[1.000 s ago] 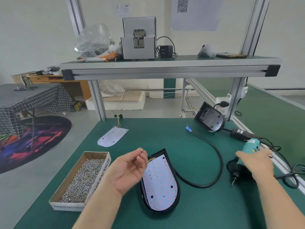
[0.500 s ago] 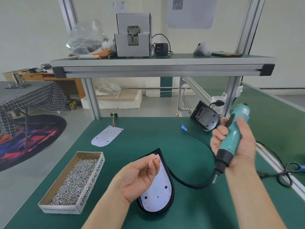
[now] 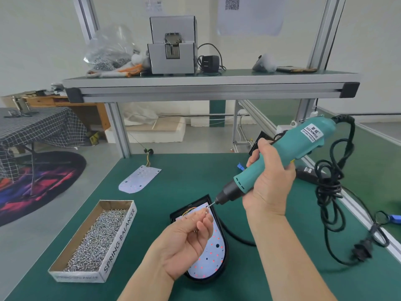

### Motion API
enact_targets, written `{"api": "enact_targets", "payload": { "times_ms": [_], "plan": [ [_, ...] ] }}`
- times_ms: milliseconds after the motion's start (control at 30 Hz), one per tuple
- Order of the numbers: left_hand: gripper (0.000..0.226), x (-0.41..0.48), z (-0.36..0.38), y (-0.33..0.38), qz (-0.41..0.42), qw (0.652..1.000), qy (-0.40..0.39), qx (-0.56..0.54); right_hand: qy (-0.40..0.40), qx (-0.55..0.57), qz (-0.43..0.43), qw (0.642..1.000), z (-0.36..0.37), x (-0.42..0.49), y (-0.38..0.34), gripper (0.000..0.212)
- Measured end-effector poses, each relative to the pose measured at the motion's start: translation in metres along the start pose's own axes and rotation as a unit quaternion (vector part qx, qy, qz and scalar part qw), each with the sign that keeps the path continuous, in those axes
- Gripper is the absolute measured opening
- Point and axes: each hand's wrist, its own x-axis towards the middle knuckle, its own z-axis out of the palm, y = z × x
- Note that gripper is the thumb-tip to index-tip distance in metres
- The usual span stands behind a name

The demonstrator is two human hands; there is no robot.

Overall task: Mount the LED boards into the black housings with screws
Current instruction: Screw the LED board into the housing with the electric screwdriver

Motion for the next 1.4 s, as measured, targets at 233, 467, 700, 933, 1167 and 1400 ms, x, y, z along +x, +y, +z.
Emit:
{"api": "enact_targets", "payload": {
  "times_ms": [233, 467, 700, 933, 1167, 1400],
  "plan": [
    [0.024, 0.0, 0.002, -0.002, 0.01, 1.0, -0.007, -0.024, -0.02, -0.04, -0.012, 0.999, -0.004, -0.003, 0.0, 0.025],
    [0.031, 0.0, 0.003, -0.003, 0.017, 1.0, -0.011, -0.017, -0.012, -0.031, -0.013, 0.999, -0.006, -0.003, -0.002, 0.027],
    [0.036, 0.0, 0.002, -0.005, 0.039, 0.999, -0.007, -0.005, -0.015, -0.037, -0.017, 0.999, -0.007, -0.006, -0.001, 0.029],
    [0.013, 0.004, -0.002, -0.01, 0.123, 0.989, -0.011, 0.079, -0.01, -0.054, -0.034, 0.998, -0.009, -0.008, 0.0, 0.027],
    [0.008, 0.008, 0.001, -0.022, 0.264, 0.953, 0.02, 0.146, 0.073, -0.049, -0.046, 0.995, -0.009, -0.007, 0.004, 0.018],
    [0.016, 0.009, -0.005, -0.014, 0.235, 0.964, 0.028, 0.124, 0.076, -0.031, -0.034, 0.996, -0.008, -0.001, 0.005, 0.022]
  ]
}}
